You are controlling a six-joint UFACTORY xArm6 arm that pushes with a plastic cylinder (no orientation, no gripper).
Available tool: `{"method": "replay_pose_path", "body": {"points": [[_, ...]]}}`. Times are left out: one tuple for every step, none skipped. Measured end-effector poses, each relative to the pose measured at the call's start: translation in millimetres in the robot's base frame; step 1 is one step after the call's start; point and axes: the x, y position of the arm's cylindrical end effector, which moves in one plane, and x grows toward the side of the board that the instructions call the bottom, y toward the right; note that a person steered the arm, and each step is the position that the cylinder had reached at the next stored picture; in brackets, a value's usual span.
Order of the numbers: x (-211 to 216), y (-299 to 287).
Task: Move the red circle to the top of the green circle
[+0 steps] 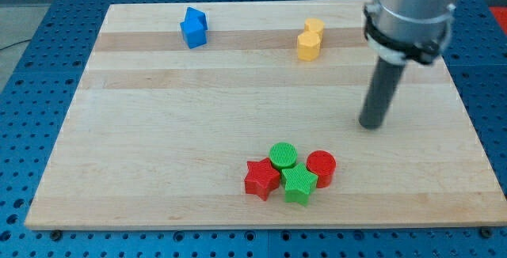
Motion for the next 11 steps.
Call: {"method": "replay_pose_path", "body": {"points": [[33.7,6.5],[73.7,-8.5],[99.5,-24.4],[99.0,-56.0],[83.5,-76.1],[64.0,-89.6],[44.2,-96.3],[20.9,-96.3],[1.6,-112.9],[-13.8,-129.6],[-32.8,-139.7]]}}
